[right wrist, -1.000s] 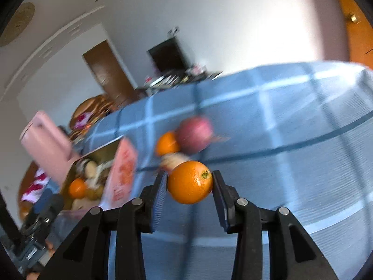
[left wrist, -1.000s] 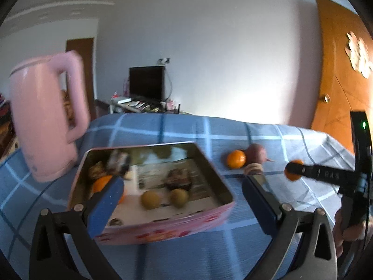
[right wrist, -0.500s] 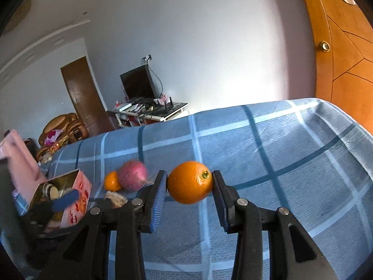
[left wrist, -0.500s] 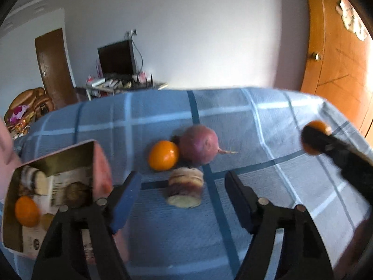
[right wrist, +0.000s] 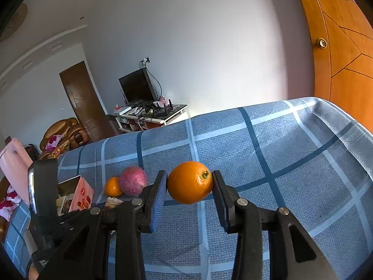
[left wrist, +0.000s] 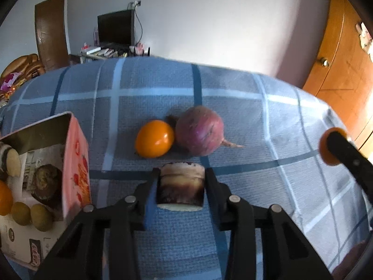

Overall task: Organize fruits
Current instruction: 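Grasp a large orange with the right gripper while the left grasps another sugarcane piece, then lift the orange and the sugarcane piece off the table with both grippers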

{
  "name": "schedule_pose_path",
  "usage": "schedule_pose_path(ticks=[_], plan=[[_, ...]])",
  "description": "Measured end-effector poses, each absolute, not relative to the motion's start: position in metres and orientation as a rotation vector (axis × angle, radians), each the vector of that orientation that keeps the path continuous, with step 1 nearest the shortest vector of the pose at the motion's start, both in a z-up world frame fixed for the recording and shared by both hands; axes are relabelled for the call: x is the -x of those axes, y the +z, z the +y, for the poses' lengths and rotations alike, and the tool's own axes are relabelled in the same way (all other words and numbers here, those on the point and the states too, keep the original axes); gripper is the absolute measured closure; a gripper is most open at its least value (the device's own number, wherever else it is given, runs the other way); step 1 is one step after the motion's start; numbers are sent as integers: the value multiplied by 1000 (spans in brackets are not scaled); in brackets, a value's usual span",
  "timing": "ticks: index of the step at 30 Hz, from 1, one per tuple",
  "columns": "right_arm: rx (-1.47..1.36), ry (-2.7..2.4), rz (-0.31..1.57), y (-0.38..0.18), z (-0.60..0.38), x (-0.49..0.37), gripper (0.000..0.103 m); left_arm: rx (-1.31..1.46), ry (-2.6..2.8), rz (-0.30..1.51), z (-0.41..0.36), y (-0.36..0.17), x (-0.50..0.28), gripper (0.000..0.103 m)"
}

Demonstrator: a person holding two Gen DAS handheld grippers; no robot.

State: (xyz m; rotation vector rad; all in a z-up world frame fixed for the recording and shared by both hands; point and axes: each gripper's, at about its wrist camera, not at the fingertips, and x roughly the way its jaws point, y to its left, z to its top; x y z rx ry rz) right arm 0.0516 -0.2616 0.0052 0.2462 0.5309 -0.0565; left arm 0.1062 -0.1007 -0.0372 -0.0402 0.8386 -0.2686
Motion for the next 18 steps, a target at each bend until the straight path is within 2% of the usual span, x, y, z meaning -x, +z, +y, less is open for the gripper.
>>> schedule_pose_path(ticks=[9,18], plan=[[-189,-84,526,2,-253,-50,62,-5,-217,589,-95,-7,-53,63],[-130,-52,495,-1,-229,-39,62,-20,-154,517,-64,-1,-43,63]])
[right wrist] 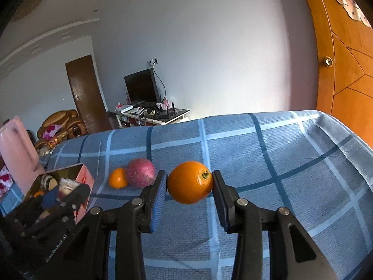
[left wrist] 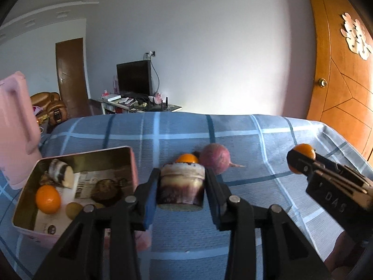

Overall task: Organize fruits
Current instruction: 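Lift the orange and the sugarcane piece off the table with both grippers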

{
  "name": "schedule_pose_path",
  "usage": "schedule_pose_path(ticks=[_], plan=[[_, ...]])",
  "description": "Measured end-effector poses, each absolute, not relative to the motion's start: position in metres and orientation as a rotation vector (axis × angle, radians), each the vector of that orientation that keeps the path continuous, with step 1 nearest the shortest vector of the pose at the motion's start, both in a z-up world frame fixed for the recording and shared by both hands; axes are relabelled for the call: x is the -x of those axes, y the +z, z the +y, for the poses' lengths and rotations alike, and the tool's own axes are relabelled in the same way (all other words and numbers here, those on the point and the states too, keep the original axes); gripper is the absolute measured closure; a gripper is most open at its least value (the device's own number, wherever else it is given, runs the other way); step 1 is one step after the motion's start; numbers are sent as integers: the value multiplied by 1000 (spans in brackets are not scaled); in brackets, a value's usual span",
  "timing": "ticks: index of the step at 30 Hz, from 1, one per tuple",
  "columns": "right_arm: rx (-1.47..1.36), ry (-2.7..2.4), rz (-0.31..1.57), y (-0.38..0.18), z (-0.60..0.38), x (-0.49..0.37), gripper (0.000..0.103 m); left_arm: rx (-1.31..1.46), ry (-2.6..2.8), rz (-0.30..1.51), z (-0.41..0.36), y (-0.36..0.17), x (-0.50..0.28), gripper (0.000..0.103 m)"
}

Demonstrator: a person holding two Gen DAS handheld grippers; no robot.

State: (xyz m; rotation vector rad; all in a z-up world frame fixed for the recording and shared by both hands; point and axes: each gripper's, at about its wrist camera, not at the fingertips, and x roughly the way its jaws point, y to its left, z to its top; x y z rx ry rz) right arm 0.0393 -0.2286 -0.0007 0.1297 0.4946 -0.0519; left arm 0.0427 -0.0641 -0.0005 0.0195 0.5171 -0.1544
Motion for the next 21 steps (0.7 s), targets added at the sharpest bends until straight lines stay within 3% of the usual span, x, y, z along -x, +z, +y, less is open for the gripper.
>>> schedule_pose_path(ticks=[21], plan=[[-66,-110,423,3,-211,-7,62,-35,-162,488,-54,-2,-24,63]])
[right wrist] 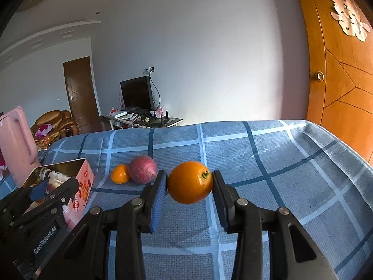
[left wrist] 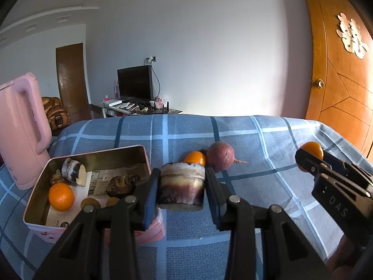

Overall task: Organize fruits
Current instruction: 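Lift the orange and the sugarcane piece off the table with both grippers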

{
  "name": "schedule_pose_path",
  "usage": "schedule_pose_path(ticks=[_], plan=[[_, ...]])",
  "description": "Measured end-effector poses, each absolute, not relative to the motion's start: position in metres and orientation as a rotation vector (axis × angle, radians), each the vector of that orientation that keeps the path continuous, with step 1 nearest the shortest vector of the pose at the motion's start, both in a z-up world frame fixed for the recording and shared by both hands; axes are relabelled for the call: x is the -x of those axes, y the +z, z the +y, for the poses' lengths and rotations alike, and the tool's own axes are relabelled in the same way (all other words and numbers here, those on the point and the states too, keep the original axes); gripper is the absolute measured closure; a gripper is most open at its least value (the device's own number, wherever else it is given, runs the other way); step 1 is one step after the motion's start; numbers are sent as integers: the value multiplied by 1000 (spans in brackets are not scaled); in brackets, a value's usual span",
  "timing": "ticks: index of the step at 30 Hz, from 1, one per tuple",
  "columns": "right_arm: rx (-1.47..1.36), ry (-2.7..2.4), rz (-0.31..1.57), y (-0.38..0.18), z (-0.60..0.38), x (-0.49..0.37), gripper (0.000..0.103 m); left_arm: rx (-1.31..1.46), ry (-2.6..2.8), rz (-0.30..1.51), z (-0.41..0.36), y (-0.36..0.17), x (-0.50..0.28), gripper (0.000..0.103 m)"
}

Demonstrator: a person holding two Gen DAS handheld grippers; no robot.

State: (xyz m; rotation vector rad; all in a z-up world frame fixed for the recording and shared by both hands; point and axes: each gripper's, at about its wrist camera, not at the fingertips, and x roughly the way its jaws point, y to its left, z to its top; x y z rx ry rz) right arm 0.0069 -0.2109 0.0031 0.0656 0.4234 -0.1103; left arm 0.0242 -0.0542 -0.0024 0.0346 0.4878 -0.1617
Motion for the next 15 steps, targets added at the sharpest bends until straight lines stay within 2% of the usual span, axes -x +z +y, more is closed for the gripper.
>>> schedule_pose_path(ticks=[15], plan=[[-31,-111,400,5,-191,10,62,-31,-187,489,-37,-2,-16,63]])
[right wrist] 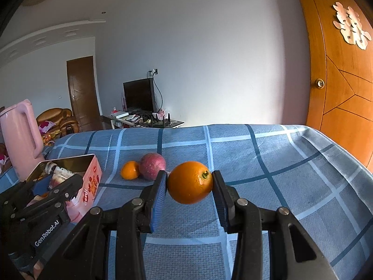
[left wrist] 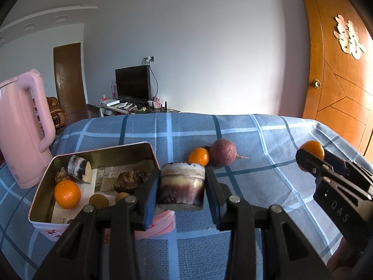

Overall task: Organize fruits
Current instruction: 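Lift the orange and the sugarcane piece off the table with both grippers, then carry both fruits over the tin box and open the right gripper to drop the orange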

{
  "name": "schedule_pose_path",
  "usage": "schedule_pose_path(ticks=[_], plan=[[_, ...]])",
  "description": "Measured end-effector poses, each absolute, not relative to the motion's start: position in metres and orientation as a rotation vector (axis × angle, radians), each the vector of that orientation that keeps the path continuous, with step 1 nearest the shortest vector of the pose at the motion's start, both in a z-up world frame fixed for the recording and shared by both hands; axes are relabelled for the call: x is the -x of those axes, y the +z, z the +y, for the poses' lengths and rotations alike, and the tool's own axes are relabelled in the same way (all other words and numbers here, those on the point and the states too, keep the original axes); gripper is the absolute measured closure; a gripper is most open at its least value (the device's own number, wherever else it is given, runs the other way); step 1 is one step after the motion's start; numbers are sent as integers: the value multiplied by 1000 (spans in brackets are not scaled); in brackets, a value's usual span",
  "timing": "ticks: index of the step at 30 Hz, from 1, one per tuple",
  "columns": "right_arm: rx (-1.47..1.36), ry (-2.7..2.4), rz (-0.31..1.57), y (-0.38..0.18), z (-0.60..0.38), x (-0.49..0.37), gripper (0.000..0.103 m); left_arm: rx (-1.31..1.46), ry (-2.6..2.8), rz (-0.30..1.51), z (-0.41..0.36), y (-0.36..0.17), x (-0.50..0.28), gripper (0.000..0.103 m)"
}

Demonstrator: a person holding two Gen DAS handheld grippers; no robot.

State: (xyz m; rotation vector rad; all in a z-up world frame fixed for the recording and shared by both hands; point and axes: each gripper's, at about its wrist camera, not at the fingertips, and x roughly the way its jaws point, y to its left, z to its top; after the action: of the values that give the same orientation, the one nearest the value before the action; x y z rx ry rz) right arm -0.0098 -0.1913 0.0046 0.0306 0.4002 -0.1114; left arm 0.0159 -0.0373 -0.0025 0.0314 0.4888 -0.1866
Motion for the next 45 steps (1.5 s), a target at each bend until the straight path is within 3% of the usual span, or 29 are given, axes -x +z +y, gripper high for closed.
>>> schedule_pose_path(ticks=[24,45], plan=[[-39,-45,398,6,-141,16,62,-14,-167,466,7,5,-13,63],[1,128,369,12,-35,-27,62,42,19,435,109,16,-43,63]])
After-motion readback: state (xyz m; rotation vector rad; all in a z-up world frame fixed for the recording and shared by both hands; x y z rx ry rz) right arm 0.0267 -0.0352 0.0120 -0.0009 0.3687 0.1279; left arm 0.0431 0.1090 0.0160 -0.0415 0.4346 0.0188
